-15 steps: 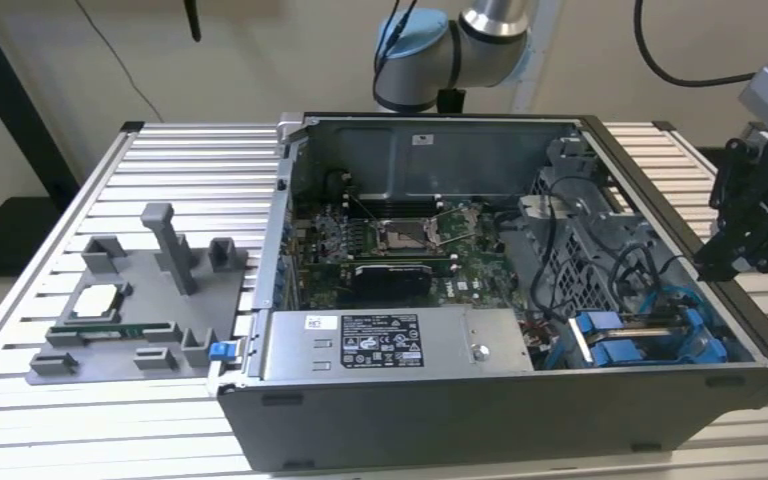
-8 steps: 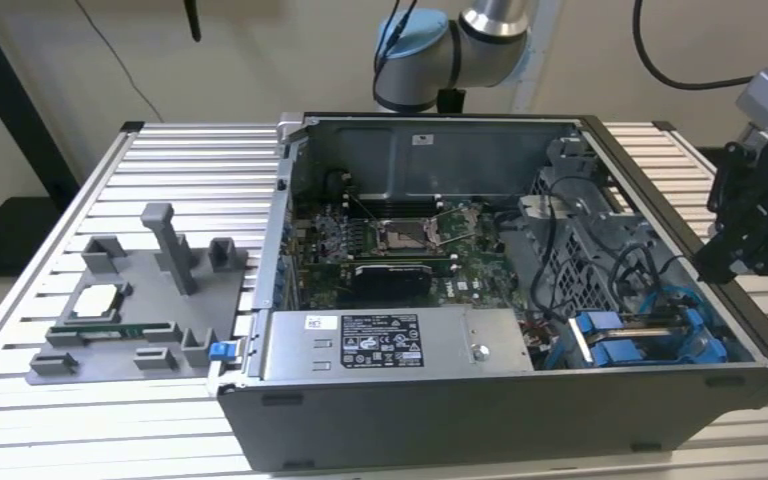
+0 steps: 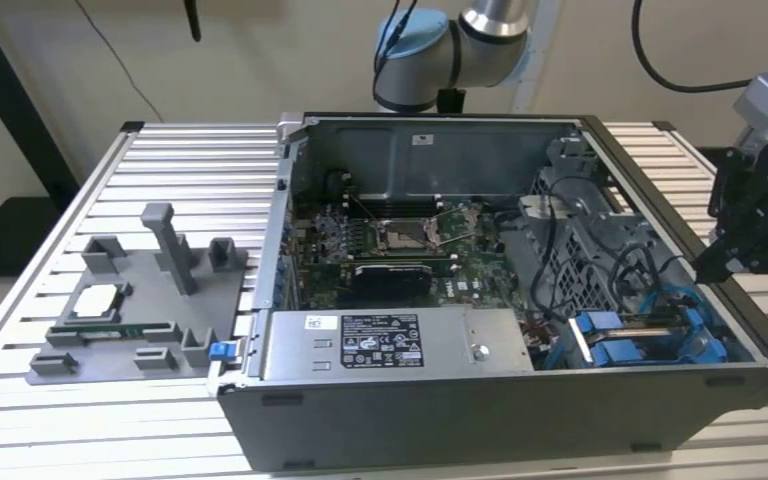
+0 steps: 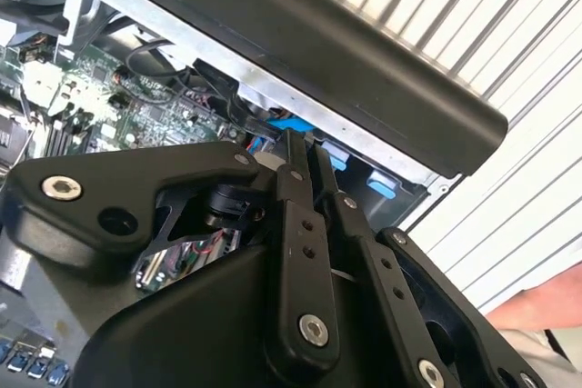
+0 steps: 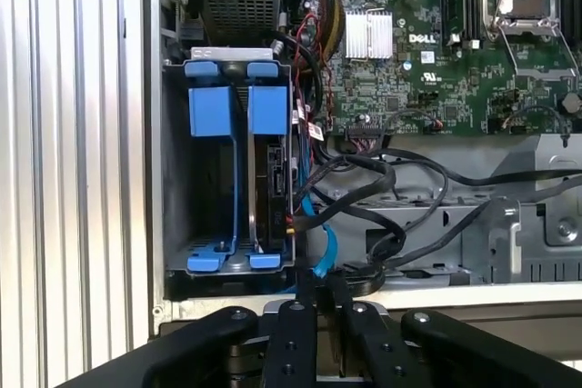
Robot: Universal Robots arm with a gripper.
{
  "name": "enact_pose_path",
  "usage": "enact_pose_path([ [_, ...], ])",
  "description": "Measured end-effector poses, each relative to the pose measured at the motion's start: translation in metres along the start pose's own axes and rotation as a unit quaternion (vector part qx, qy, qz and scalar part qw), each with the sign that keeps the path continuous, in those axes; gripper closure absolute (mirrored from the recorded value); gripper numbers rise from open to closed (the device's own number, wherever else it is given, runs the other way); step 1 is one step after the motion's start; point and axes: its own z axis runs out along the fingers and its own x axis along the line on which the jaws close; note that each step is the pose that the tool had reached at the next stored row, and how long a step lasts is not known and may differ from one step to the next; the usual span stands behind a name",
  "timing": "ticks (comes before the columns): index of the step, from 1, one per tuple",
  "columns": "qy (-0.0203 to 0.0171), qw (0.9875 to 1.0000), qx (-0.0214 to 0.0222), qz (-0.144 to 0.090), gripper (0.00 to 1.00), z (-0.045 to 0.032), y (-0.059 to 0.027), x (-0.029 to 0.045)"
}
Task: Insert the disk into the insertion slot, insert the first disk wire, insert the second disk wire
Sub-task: 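Insert the second disk wire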
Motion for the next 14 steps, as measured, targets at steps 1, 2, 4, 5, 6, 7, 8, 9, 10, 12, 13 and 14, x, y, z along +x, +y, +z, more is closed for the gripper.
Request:
enact_pose_path([
  [1, 0.0000, 1.0000, 0.0000, 0.000, 1.00, 0.0000, 0.0000, 0.0000],
  [2, 0.0000, 1.0000, 0.0000, 0.000, 1.00, 0.0000, 0.0000, 0.0000],
  [4, 0.0000, 1.0000, 0.0000, 0.000, 1.00, 0.0001, 0.0000, 0.0000],
  [5, -0.0001, 1.0000, 0.0000, 0.000, 1.00, 0.0001, 0.0000, 0.0001],
  [6, 0.0000, 1.0000, 0.0000, 0.000, 1.00, 0.0001, 0.0000, 0.0001],
  [7, -0.0001, 1.0000, 0.0000, 0.000, 1.00, 0.0000, 0.0000, 0.0001],
  [8, -0.0001, 1.0000, 0.0000, 0.000, 1.00, -0.0004, 0.0002, 0.0001],
  [9, -0.0004, 1.0000, 0.0000, 0.000, 1.00, -0.0017, 0.0005, 0.0000],
  [10, -0.0013, 1.0000, -0.0001, 0.000, 1.00, -0.0035, 0.0011, -0.0001],
  [12, -0.0027, 1.0000, -0.0001, 0.000, 1.00, -0.0066, 0.0032, -0.0004],
  [13, -0.0034, 1.0000, -0.0001, 0.000, 1.00, -0.0075, 0.0047, -0.0004],
  [14, -0.0041, 1.0000, -0.0002, 0.000, 1.00, -0.0082, 0.0066, -0.0004],
])
